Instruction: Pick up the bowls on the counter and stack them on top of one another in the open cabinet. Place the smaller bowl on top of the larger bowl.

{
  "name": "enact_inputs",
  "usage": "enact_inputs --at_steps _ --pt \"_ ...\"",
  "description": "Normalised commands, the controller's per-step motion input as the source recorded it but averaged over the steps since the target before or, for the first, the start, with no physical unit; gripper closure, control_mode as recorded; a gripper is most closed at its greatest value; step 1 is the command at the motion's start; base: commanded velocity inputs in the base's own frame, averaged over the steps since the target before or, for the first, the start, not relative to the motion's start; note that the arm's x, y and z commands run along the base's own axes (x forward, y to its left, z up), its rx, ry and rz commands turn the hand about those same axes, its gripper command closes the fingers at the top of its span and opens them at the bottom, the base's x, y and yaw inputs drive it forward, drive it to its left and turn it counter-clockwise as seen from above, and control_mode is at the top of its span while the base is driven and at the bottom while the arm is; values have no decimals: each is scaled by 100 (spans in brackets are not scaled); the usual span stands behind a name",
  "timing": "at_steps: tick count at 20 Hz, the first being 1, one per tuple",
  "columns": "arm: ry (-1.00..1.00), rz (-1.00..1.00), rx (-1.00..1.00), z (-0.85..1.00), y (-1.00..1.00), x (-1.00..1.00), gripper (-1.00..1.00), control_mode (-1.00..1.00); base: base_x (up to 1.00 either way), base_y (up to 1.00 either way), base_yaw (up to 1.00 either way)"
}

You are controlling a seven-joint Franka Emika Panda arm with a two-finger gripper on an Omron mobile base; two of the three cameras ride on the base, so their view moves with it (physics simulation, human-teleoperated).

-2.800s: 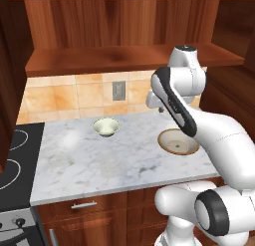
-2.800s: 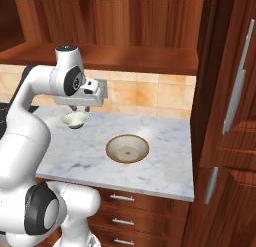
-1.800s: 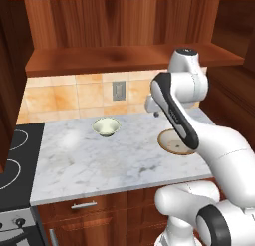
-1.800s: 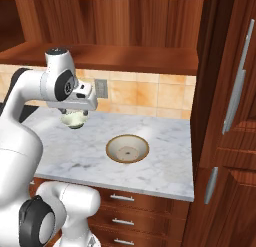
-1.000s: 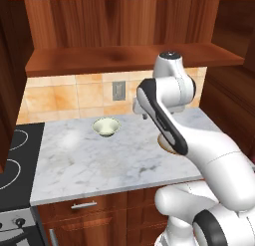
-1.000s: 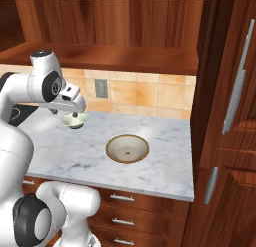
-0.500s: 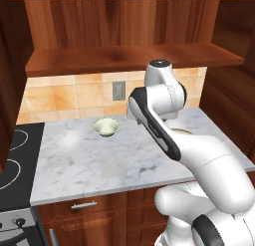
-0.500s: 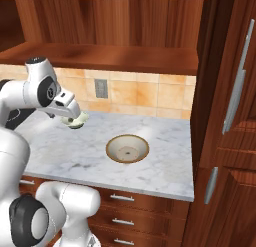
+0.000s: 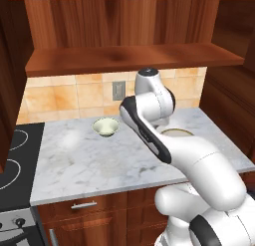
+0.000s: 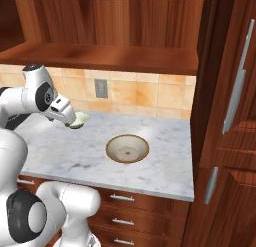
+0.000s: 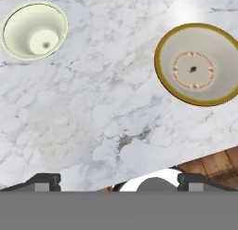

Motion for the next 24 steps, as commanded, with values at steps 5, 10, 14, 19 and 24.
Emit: enact_inputs --at_steps 5,10,14,19,24 --pt "3 -11 0 -21 16 24 -100 -100 0 0 0" --pt "2 -10 0 -19 13 25 -100 -100 0 0 0" --pt "0 -9 0 -17 10 25 -100 -100 0 0 0" --pt "1 -8 0 -16 8 26 -100 -100 0 0 0" --pt "1 -6 0 -14 6 24 -100 -100 0 0 0"
